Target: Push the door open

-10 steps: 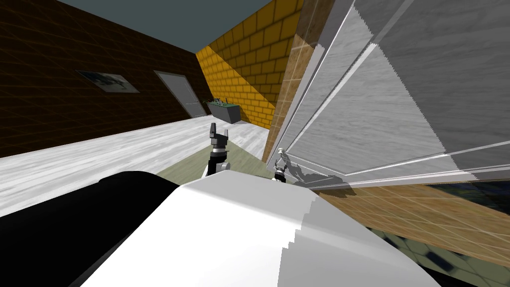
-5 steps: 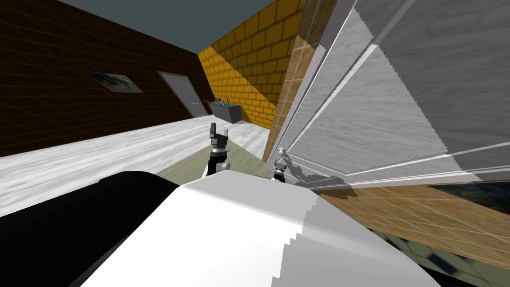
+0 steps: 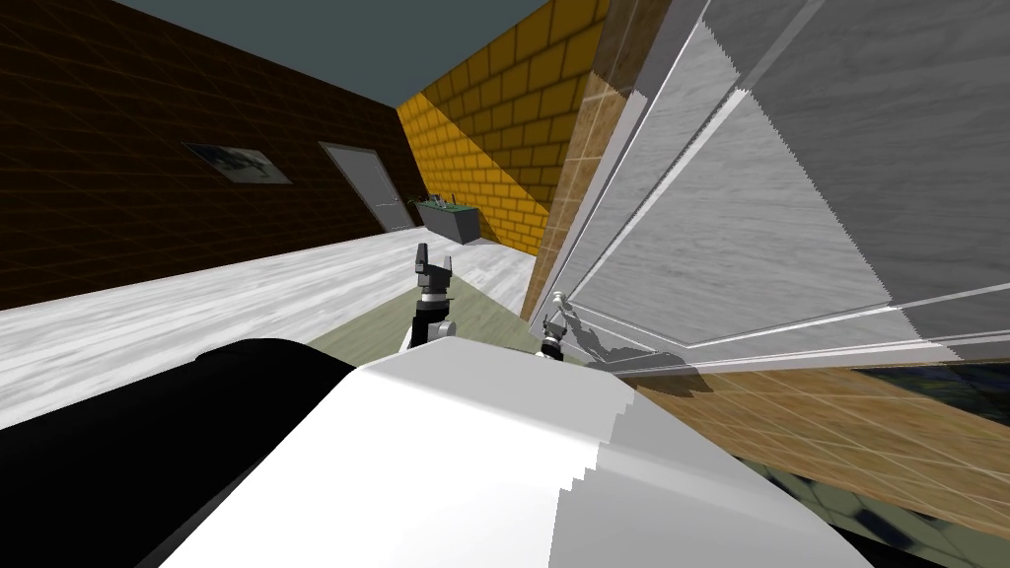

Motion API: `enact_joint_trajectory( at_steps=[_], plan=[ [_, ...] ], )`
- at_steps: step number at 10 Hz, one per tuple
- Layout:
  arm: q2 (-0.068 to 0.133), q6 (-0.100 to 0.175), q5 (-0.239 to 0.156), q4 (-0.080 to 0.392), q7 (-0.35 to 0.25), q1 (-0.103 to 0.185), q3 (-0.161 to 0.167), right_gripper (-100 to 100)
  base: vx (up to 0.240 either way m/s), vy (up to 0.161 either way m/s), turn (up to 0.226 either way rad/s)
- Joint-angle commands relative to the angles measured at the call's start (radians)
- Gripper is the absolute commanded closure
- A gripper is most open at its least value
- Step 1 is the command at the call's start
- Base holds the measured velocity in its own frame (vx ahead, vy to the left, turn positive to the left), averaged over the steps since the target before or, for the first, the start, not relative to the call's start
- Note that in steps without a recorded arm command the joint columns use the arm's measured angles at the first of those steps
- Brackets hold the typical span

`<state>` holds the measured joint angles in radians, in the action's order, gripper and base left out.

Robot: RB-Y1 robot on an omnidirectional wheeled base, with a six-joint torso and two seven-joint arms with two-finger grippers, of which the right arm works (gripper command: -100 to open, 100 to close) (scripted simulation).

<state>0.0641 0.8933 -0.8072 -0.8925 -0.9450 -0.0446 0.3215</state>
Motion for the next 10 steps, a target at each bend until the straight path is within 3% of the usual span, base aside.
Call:
enact_joint_trajectory(
  at_steps=[1, 3, 5, 10],
  plan=[
    [-0.002, 0.005, -0.013, -0.001, -0.039, 0.000, 0.007, -100, -0.026, 0.003, 0.017],
    [-0.005, 0.010, -0.026, -0.001, -0.076, 0.000, 0.014, -100, -0.018, 0.001, 0.018],
    [0.004, 0.008, -0.023, 0.002, -0.068, 0.002, 0.008, -100, 0.051, -0.017, 0.011],
    [0.011, 0.008, -0.027, 0.012, -0.075, 0.011, -0.002, -100, 0.193, -0.050, 0.023]
  ],
)
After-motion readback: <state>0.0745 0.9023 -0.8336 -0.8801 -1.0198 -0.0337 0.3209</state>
